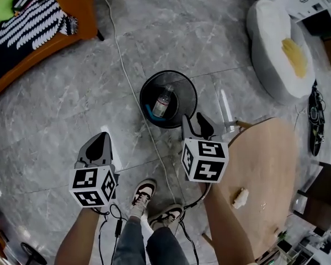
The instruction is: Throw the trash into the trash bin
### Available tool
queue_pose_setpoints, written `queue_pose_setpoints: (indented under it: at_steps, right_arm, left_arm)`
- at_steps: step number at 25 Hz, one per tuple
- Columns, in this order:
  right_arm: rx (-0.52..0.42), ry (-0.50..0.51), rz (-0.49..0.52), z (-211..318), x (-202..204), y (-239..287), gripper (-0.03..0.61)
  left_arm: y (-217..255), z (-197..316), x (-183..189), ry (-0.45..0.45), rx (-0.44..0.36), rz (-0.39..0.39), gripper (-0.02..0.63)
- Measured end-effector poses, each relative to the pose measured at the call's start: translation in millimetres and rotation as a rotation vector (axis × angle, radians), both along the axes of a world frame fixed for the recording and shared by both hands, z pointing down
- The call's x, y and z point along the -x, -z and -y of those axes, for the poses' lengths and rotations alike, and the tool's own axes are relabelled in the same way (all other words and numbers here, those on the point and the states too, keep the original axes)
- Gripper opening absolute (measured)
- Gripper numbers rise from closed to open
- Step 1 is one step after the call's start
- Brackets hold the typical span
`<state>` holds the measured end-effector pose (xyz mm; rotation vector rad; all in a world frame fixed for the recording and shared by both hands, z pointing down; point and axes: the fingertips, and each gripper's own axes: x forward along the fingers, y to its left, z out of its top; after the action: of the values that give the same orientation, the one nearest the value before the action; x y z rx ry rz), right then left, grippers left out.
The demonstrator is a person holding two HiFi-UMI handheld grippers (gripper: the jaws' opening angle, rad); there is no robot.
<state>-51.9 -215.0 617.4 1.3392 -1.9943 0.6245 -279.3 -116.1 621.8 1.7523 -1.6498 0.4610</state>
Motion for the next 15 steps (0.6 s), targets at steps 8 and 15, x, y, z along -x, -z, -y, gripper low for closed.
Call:
queue_pose_setpoints:
  at_steps: [8, 15]
  right_arm:
    - [-0.013, -0.064, 0.024, -33.9, -57.7, 46.0, 0.149]
    - [-0.011, -0.169, 0.029, -77.2, -128.2, 80.5, 0.15]
  left_arm:
    - [34.4, -2.5, -65.9, -0.102, -0.014, -0.011, -0.008]
    - [69.0, -1.3, -133.4, -0.221, -0.053, -0.014, -0.008]
